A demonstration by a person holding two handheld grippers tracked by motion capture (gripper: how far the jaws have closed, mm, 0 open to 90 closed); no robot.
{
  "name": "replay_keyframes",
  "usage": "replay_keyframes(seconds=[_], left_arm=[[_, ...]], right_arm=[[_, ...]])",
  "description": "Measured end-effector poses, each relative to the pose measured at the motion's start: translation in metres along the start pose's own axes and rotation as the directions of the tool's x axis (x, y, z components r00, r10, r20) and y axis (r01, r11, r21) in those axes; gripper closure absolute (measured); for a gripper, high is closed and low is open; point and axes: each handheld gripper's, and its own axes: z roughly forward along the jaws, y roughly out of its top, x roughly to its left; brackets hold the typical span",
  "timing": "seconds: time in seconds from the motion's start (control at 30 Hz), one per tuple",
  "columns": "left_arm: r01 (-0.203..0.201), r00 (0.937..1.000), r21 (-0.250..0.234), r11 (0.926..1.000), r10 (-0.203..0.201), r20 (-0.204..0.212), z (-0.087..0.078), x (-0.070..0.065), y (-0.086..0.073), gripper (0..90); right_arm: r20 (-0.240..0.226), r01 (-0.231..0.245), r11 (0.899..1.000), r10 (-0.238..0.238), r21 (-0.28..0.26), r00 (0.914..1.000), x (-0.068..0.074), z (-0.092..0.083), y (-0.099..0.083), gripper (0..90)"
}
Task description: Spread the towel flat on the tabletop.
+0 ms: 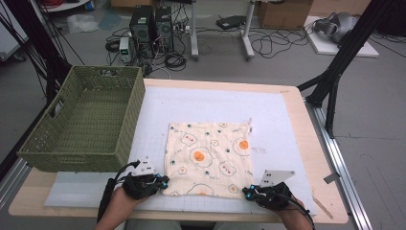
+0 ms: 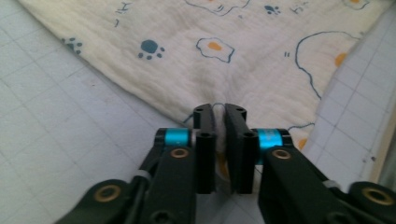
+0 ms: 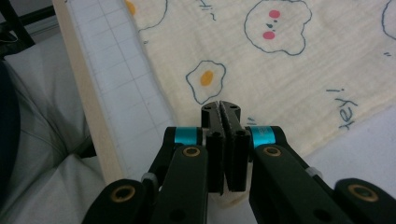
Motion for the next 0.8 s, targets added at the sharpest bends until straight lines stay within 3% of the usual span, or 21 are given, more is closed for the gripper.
replay_keyframes(seconds=[0.1, 0.13, 0.17, 0.2, 0.27, 0.37, 0.4, 0.43, 0.67, 0.77, 0.8], left_arm=[[0.048, 0.9987, -0.043, 0.9979, -0.048, -0.018, 0.001, 0.008, 0.008, 53.8], [0.069, 0.9972, -0.066, 0.9955, -0.071, -0.025, 0.001, 0.013, 0.012, 48.9], [0.085, 0.9953, -0.093, 0.9921, -0.088, -0.039, 0.002, 0.017, 0.017, 43.2], [0.081, 0.9944, -0.120, 0.9894, -0.089, -0.057, 0.002, 0.020, 0.023, 41.2], [0.086, 0.9926, -0.177, 0.9805, -0.099, -0.070, 0.005, 0.029, 0.036, 41.0], [0.130, 0.9849, -0.238, 0.9626, -0.153, -0.081, 0.013, 0.045, 0.054, 40.6], [0.147, 0.9805, -0.265, 0.9530, -0.176, -0.088, 0.016, 0.050, 0.058, 40.6], [0.157, 0.9768, -0.277, 0.9480, -0.190, -0.098, 0.020, 0.055, 0.061, 41.0], [0.169, 0.9597, -0.257, 0.9515, -0.218, -0.177, 0.046, 0.085, 0.075, 42.5], [0.174, 0.9488, -0.252, 0.9519, -0.231, -0.216, 0.057, 0.097, 0.081, 43.0], [0.177, 0.9448, -0.231, 0.9566, -0.231, -0.232, 0.062, 0.101, 0.083, 42.9]], right_arm=[[0.034, -0.028, 0.999, 0.029, -0.044, 0.9990, -0.007, -0.002, 0.004, 71.2], [0.055, -0.048, 0.997, 0.051, -0.062, 0.9972, -0.013, -0.003, 0.007, 67.6], [0.098, -0.072, 0.992, 0.082, -0.101, 0.9918, -0.024, -0.004, 0.013, 57.6], [0.119, -0.094, 0.989, 0.108, -0.118, 0.9870, -0.030, -0.004, 0.017, 55.7], [0.141, -0.094, 0.986, 0.113, -0.136, 0.9835, -0.037, -0.003, 0.021, 53.1], [0.213, -0.120, 0.978, 0.156, -0.173, 0.9645, -0.058, 0.003, 0.033, 49.0], [0.238, -0.129, 0.977, 0.168, -0.172, 0.9565, -0.065, 0.005, 0.037, 48.8], [0.251, -0.140, 0.975, 0.180, -0.170, 0.9510, -0.071, 0.008, 0.039, 48.9], [0.332, -0.171, 0.973, 0.213, -0.152, 0.9190, -0.104, 0.029, 0.055, 48.8], [0.379, -0.198, 0.969, 0.239, -0.145, 0.8940, -0.122, 0.040, 0.063, 48.6], [0.388, -0.214, 0.966, 0.254, -0.144, 0.8858, -0.126, 0.043, 0.065, 48.4]])
